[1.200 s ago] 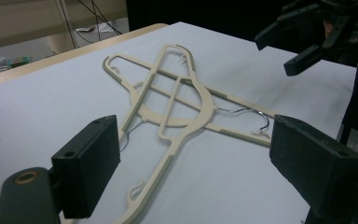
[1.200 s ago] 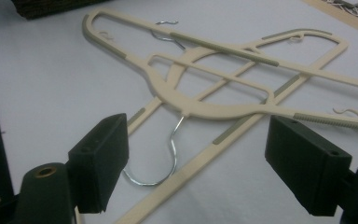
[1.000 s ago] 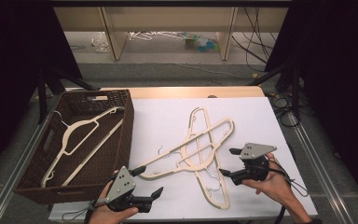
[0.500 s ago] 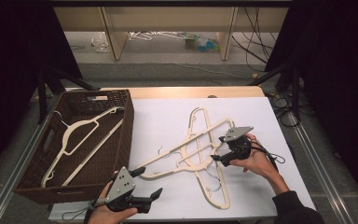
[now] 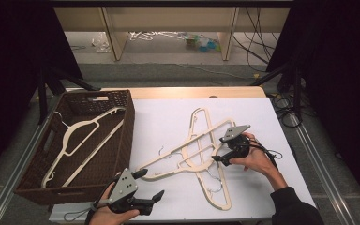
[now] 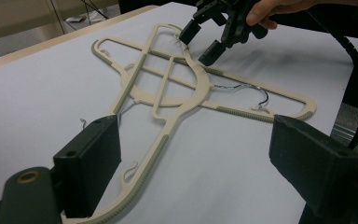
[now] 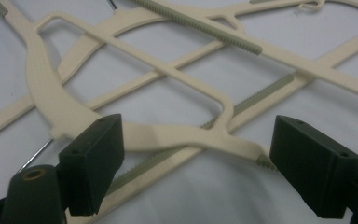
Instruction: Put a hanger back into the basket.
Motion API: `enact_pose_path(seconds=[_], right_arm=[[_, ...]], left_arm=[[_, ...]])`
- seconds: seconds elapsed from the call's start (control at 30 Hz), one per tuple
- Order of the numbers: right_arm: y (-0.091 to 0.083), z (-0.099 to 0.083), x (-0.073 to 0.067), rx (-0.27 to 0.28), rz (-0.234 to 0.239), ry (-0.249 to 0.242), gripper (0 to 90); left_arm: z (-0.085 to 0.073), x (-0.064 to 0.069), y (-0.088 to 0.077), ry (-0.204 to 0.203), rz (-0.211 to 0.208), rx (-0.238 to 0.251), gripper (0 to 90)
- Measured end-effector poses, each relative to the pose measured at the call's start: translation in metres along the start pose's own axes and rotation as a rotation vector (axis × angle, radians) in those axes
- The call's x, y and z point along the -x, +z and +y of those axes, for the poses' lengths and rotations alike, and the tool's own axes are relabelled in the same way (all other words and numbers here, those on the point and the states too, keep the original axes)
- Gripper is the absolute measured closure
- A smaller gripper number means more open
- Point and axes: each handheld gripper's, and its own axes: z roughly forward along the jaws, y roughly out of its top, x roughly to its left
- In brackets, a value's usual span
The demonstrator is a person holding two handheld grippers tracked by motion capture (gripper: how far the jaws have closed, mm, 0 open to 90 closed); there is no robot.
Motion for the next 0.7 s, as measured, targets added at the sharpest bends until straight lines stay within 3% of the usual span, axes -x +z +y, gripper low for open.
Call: enact_pose_path(seconds=[0.03,0.2,0.47,0.7], right_arm=[[0.0,0.007,0.001,-0.004,0.028,-0.026,21.9],[0.004,0.013,0.007,-0.034,0.031,-0.031,22.5],[0.005,0.008,0.026,-0.051,0.081,0.011,23.1],[0.005,-0.003,0.034,-0.088,0.127,0.0,26.4]], left_arm=[[0.0,0.0,0.0,-0.002,0.004,-0.004,16.6],[-0.001,0.0,0.0,-0.008,0.0,-0.009,16.6],[-0.001,0.0,0.0,-0.002,-0.007,-0.017,17.0],[-0.001,0.0,0.001,0.001,-0.017,-0.014,17.3]])
